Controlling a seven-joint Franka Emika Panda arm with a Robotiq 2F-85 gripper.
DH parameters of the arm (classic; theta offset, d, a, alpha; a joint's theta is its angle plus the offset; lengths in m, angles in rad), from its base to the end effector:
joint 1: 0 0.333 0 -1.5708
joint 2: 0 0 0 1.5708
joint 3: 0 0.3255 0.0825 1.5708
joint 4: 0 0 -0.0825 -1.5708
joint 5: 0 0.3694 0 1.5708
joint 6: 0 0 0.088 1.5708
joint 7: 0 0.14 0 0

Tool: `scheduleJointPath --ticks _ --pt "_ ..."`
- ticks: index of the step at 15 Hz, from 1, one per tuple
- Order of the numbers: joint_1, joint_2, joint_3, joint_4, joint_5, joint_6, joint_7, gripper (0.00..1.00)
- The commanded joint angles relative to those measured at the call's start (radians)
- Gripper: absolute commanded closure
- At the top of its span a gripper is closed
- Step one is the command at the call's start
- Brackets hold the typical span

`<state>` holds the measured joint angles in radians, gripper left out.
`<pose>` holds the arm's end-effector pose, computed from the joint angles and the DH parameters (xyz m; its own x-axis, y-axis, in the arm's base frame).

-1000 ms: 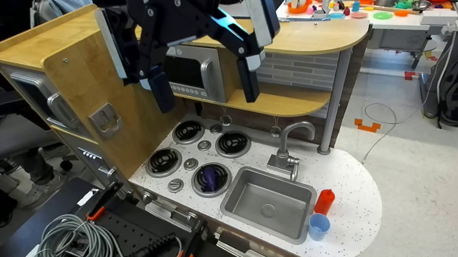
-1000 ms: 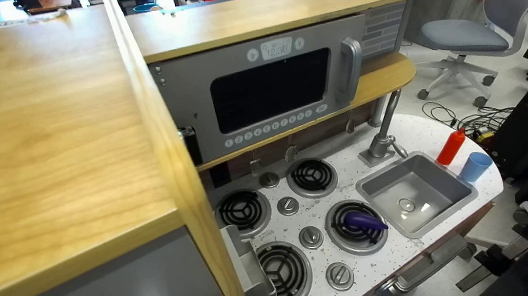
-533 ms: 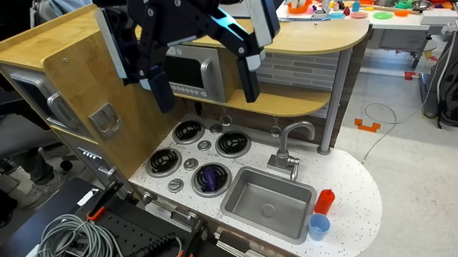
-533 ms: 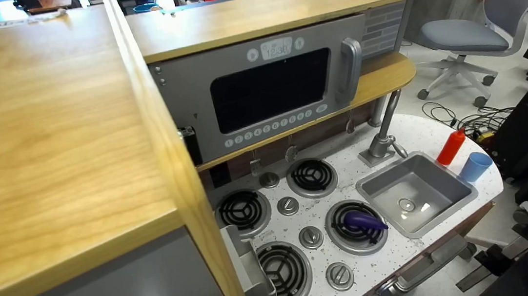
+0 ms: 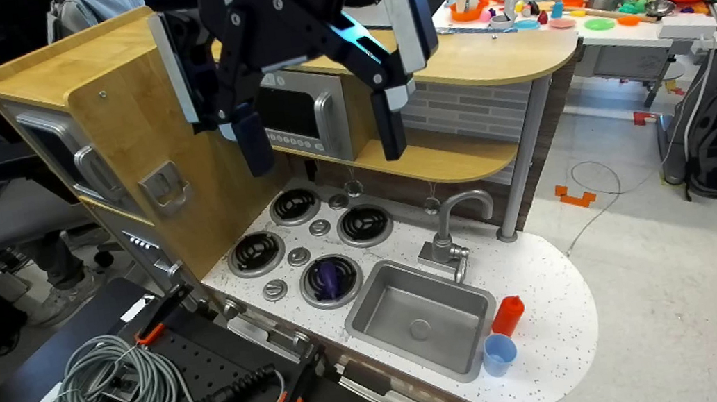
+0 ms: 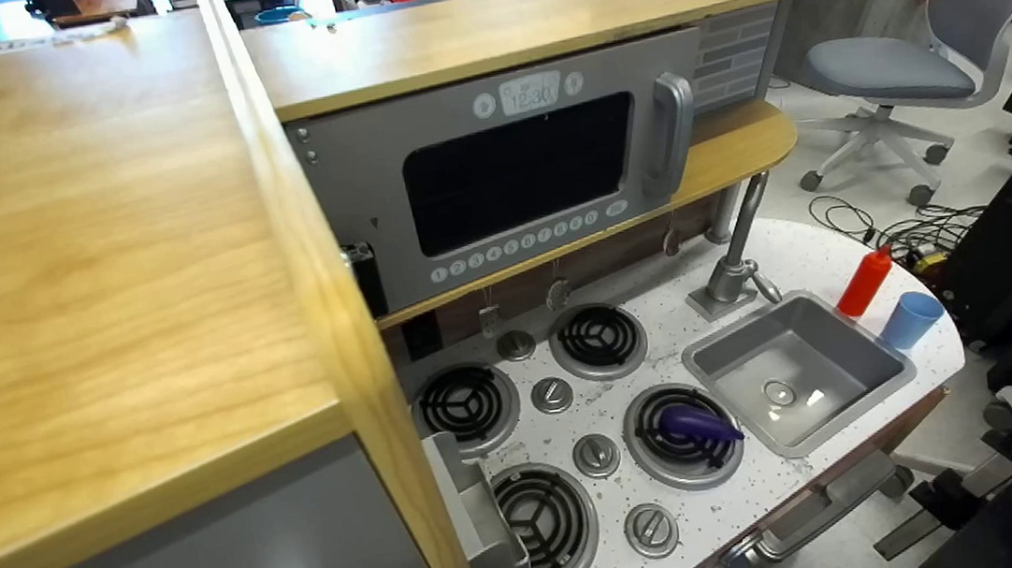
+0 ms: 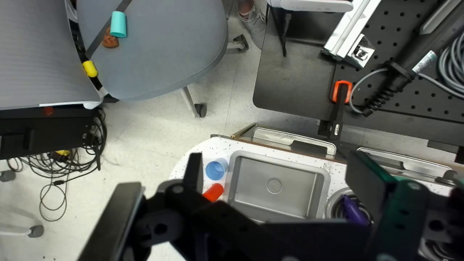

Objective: Put the red sauce bottle in the sink

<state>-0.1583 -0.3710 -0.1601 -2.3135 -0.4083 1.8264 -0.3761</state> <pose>0.3731 -0.1737 0.4638 0.9570 0.1629 -0.2400 0.2220 -0.9439 0.2446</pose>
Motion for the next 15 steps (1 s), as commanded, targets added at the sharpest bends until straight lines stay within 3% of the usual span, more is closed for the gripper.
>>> scheduleJointPath --ticks 1,8,15 --pt "0.012 0.0 -0.01 0.002 -0.003 -0.003 0.003 0.0" --pt "0.025 0.085 -0.021 0.035 0.042 0.049 0.001 0.0" --pt "0.007 0.418 -0.038 0.231 0.217 0.127 -0.025 0.0"
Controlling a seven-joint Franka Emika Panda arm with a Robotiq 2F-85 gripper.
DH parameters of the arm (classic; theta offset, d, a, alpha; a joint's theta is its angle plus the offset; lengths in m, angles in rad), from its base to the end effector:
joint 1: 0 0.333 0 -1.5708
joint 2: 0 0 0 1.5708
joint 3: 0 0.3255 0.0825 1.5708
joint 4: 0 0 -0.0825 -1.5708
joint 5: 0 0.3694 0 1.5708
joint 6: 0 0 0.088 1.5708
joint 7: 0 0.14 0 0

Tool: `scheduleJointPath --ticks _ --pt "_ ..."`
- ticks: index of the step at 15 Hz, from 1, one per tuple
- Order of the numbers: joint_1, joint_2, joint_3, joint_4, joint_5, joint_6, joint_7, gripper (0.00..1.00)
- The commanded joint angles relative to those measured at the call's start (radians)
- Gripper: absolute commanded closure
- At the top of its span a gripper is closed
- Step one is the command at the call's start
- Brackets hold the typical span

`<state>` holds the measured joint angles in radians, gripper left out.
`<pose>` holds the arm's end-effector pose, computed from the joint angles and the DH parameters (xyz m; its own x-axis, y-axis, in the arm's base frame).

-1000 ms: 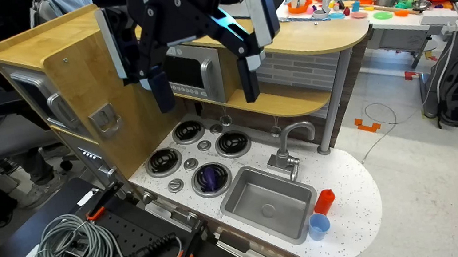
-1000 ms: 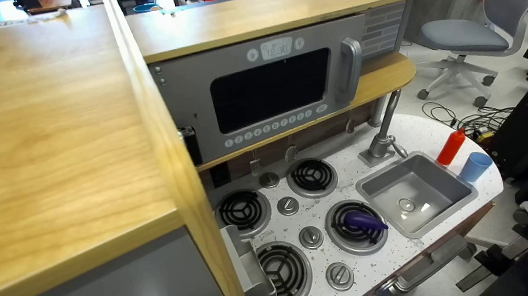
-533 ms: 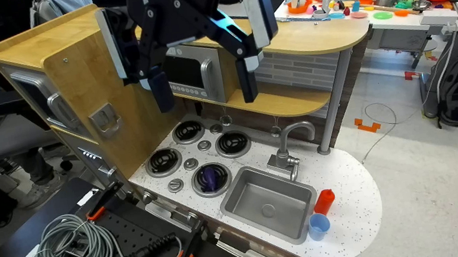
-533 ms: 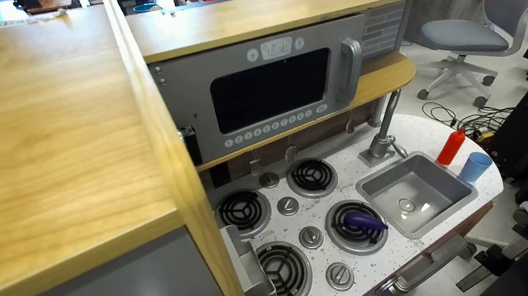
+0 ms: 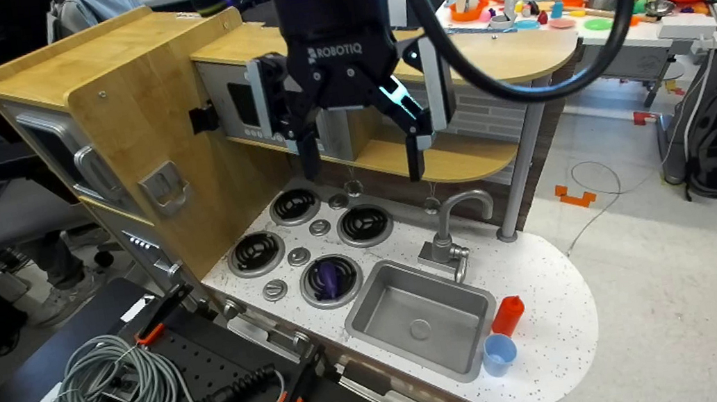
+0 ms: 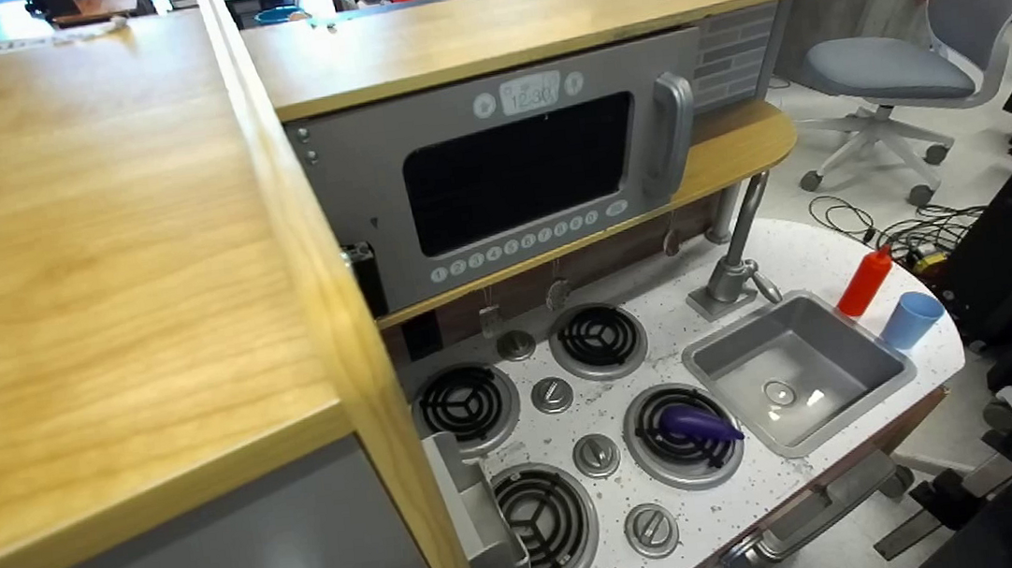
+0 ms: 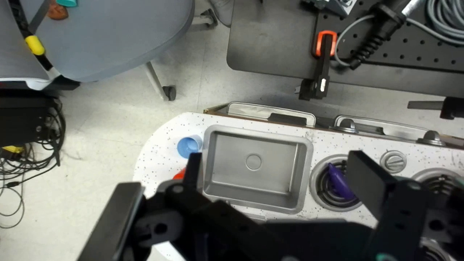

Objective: Put the red sauce bottle in the sink

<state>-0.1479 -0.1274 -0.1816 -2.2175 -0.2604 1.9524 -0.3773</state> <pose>0.4381 -0.1773 0.4052 0.9663 0.1466 -0.2116 0.1769 -0.9753 0.1324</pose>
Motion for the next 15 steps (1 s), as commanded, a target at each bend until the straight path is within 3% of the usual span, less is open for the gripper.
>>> scheduleJointPath --ticks 1,7,15 --pt "-0.01 0.223 -0.014 0.166 0.082 0.005 -0.009 0.0" --pt "-0.066 0.526 -0.002 0.341 0.093 0.077 0.052 0.0" --pt "-0.145 0.822 0.0 0.543 0.09 0.141 0.104 0.0"
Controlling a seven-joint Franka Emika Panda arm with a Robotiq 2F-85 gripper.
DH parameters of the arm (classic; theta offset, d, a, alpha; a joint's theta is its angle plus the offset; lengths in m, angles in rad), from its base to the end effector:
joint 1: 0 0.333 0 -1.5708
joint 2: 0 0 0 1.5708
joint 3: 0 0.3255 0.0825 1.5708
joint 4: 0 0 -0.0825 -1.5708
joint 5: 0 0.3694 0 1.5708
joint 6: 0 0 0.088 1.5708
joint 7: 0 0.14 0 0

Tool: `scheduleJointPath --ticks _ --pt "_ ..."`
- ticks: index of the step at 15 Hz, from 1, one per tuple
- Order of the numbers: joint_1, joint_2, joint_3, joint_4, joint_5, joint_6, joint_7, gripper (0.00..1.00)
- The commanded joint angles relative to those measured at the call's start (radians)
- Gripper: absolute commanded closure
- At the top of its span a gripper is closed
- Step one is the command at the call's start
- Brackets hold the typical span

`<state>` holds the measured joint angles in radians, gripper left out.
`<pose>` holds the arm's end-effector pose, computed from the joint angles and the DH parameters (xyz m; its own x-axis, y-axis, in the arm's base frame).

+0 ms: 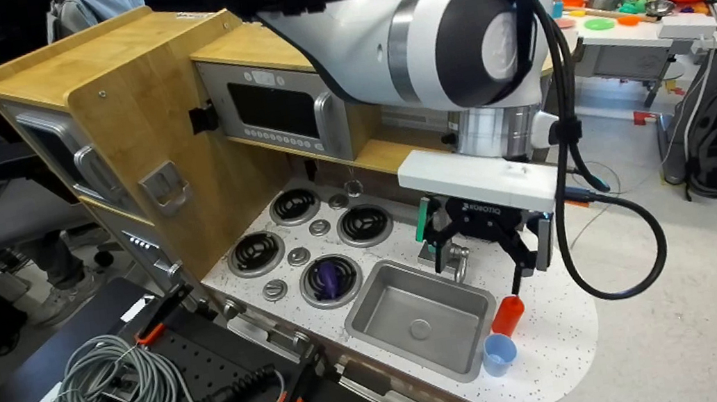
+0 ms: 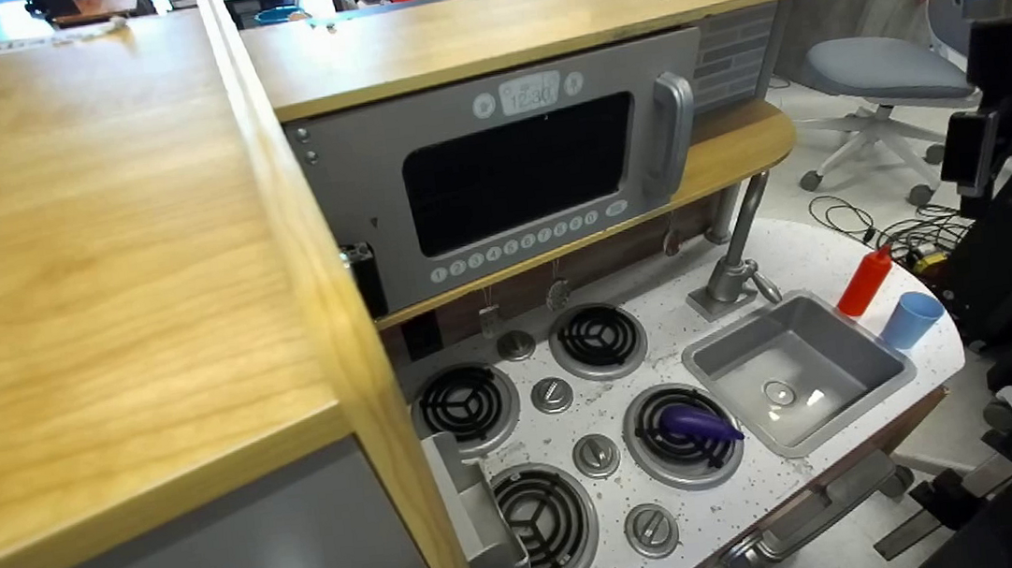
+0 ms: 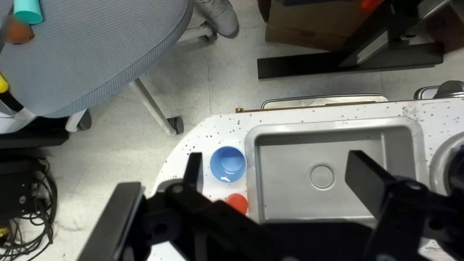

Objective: Put the red sauce bottle in the sink

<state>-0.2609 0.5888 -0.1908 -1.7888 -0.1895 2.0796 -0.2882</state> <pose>0.5447 -0.2756 0.1970 0.9337 -0.0539 -0.3539 -0.0043 -0.9902 0.1393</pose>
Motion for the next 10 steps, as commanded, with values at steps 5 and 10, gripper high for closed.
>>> scheduleJointPath --ticks 5,10 --pt "-0.077 0.268 0.028 0.295 0.054 0.025 0.025 0.0" --pt "-0.122 0.407 0.062 0.445 0.117 0.028 0.01 0.0"
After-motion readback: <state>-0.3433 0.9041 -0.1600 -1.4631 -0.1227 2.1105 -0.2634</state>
